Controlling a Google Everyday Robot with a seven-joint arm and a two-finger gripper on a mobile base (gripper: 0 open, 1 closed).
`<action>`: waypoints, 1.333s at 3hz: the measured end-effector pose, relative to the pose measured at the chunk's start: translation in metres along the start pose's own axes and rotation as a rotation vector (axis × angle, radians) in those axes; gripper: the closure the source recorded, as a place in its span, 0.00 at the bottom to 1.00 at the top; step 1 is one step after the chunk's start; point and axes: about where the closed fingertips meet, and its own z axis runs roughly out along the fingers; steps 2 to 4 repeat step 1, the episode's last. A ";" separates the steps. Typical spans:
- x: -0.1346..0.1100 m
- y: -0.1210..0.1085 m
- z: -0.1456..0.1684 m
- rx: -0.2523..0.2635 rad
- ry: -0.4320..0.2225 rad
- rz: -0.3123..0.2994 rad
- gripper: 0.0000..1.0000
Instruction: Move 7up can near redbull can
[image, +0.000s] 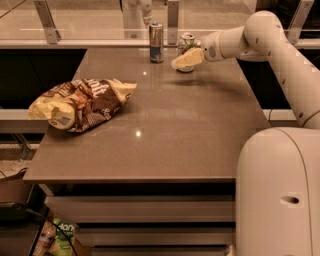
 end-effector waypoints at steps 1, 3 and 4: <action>0.000 0.000 0.000 0.000 0.000 0.000 0.00; 0.000 0.000 0.000 0.000 0.000 0.000 0.00; 0.000 0.000 0.000 0.000 0.000 0.000 0.00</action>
Offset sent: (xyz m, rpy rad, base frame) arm 0.0000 0.0000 0.0000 0.0000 0.0000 0.0000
